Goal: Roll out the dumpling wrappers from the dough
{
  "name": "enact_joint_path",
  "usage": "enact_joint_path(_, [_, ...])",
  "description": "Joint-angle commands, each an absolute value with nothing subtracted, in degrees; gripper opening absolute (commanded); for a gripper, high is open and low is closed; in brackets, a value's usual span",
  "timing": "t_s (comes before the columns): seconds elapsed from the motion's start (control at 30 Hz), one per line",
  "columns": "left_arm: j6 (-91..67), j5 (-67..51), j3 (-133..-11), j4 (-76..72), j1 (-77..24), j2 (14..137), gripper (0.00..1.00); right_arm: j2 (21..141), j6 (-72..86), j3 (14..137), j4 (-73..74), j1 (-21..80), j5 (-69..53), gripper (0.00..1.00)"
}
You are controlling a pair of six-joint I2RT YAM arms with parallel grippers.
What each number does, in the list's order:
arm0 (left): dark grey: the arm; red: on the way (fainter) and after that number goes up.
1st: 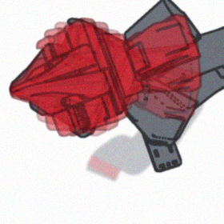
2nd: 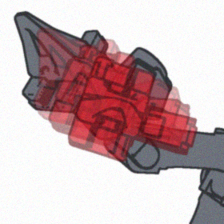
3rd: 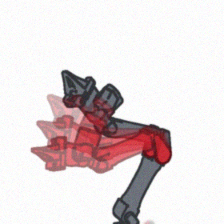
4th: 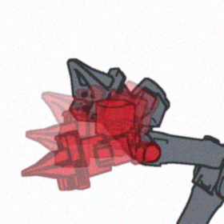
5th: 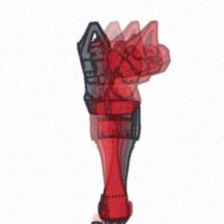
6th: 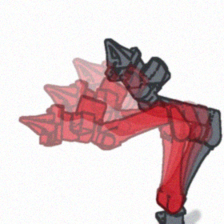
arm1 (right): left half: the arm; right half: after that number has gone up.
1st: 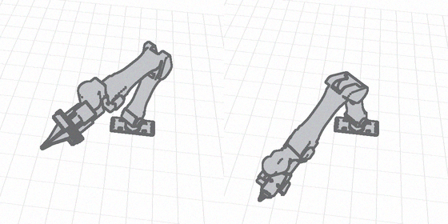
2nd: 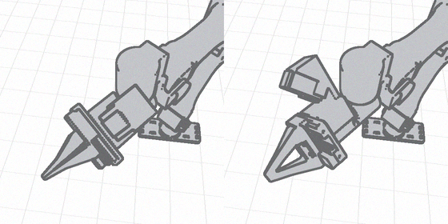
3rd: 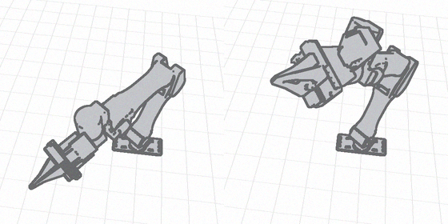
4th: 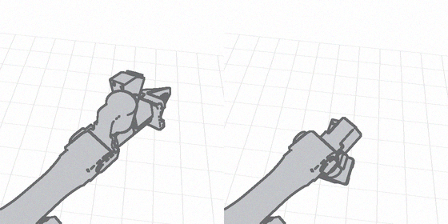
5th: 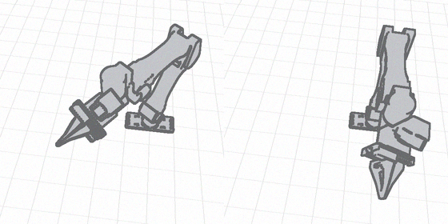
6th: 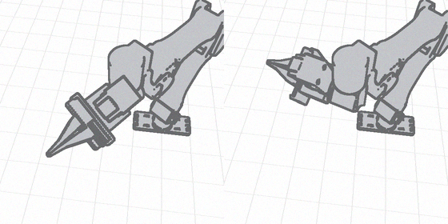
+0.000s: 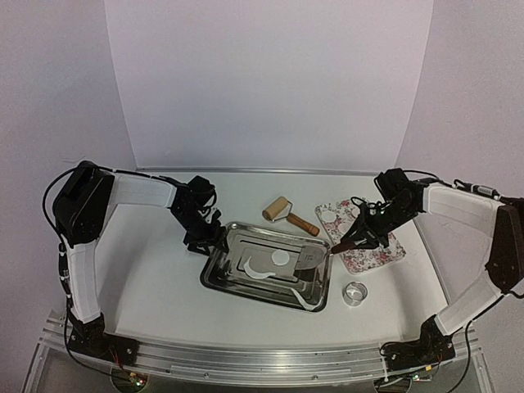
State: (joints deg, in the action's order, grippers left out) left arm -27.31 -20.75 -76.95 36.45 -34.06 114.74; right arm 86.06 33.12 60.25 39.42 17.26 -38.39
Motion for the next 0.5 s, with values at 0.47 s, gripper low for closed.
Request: enact_joint_path(0.47, [-18.97,-7.59,-84.19,42.62,-37.18,121.7,0.51,92.42,28.27,57.58,39.63,17.05,-37.55,0.0])
